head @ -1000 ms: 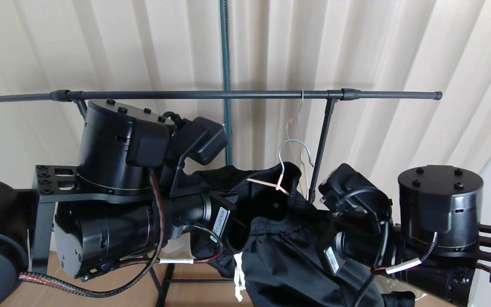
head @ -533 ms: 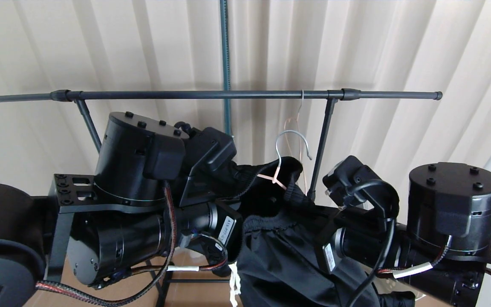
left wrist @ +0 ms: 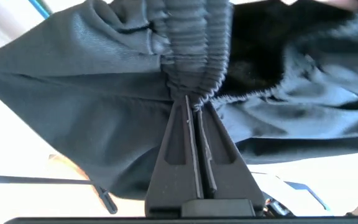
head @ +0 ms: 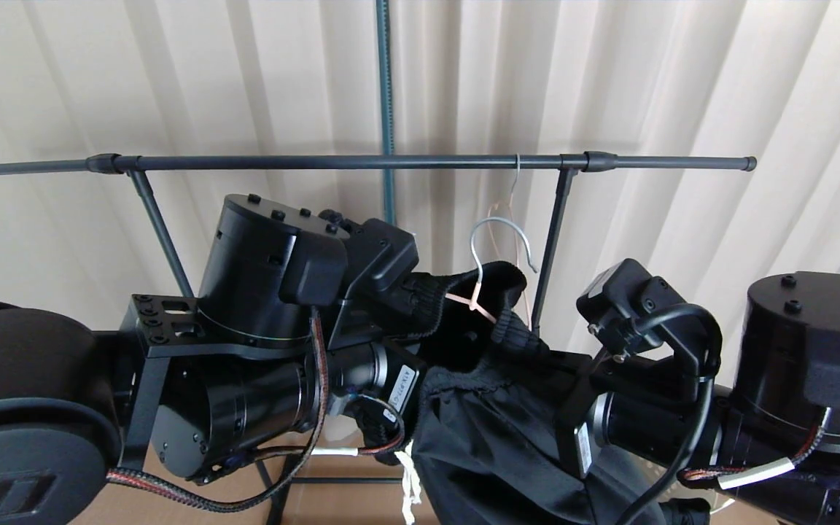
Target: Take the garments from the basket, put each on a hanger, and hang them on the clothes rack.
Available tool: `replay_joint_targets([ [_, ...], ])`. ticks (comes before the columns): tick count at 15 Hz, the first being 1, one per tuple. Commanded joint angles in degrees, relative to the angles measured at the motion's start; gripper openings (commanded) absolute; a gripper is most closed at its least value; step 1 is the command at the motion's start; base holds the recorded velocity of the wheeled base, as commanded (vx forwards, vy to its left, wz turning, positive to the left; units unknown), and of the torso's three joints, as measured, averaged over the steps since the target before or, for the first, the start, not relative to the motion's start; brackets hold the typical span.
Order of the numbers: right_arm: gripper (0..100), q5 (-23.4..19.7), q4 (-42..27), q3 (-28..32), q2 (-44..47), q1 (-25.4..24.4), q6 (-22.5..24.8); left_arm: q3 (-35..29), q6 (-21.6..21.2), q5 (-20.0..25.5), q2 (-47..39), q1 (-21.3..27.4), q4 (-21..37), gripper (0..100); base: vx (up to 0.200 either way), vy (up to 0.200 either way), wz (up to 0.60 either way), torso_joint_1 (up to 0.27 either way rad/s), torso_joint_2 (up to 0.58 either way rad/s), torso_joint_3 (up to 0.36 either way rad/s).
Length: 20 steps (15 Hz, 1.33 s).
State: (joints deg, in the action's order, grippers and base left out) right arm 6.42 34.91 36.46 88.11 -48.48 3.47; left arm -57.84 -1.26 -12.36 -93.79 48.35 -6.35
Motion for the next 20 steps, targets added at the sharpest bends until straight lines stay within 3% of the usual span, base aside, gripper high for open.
replay_joint_targets([
  [1,0,0.0,0.0,-0.3,-0.8,-0.7,0.0,-0.5,0.0,-0.5,-1.0,0.0,-0.1,0,0.0,0.0,0.0,0.0,0.0,0.0],
  [6,0,0.0,0.0,-0.5,-1.4,-1.1,0.0,-1.4,0.1,-0.6,-2.3,0.0,-0.1,0,0.0,0.0,0.0,0.0,0.0,0.0],
  [7,0,0.0,0.0,-0.5,-1.4,-1.1,0.0,-1.6,0.1,-0.6,-2.4,0.1,-0.2,100,0.0,0.0,0.0,0.0,0.0,0.0],
  [17,0,-0.1,0.0,-0.7,-2.3,-2.1,0.0,-1.9,0.4,-0.6,-1.7,1.2,-0.2,100,0.0,0.0,0.0,0.0,0.0,0.0],
  [20,0,-1.6,0.0,-0.7,-3.0,-2.0,0.0,-0.2,0.3,-1.5,1.9,1.1,-0.1,100,0.0,0.0,0.0,0.0,0.0,0.0],
])
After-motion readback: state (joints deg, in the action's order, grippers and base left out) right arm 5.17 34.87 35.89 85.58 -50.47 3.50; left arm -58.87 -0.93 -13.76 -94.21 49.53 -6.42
